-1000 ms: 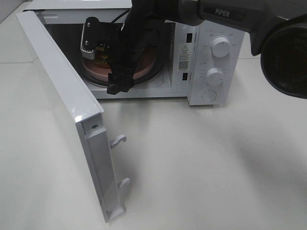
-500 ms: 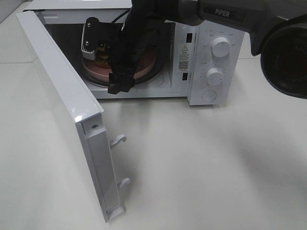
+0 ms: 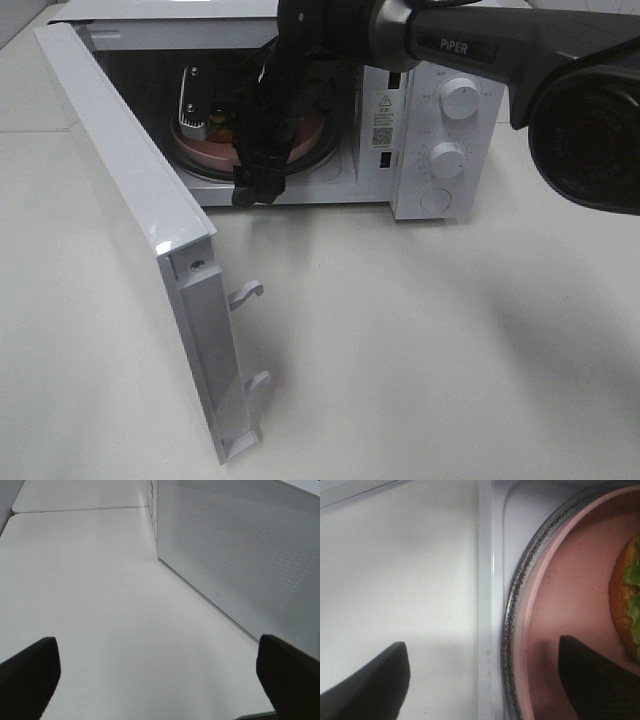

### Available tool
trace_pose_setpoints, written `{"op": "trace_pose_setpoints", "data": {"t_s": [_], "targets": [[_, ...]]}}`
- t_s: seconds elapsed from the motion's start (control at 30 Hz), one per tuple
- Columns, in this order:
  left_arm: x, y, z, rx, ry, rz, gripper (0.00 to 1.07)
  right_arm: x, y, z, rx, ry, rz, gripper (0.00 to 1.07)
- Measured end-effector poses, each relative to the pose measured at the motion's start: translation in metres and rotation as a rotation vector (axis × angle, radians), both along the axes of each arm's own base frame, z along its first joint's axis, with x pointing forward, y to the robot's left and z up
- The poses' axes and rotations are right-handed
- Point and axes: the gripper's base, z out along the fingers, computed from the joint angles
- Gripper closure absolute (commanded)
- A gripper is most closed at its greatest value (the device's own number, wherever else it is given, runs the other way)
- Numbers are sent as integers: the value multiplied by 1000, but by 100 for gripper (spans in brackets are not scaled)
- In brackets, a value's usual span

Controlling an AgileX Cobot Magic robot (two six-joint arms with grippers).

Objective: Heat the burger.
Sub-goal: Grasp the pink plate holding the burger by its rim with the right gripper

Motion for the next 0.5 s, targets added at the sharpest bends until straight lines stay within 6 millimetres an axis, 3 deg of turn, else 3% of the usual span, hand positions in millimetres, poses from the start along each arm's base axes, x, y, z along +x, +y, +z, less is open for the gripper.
{"op": "trace_pose_setpoints", "data": {"t_s": [0.5], "targets": [[0,0,0,0,0,0,4,2,1,-1,12,-18,-5,29]]}}
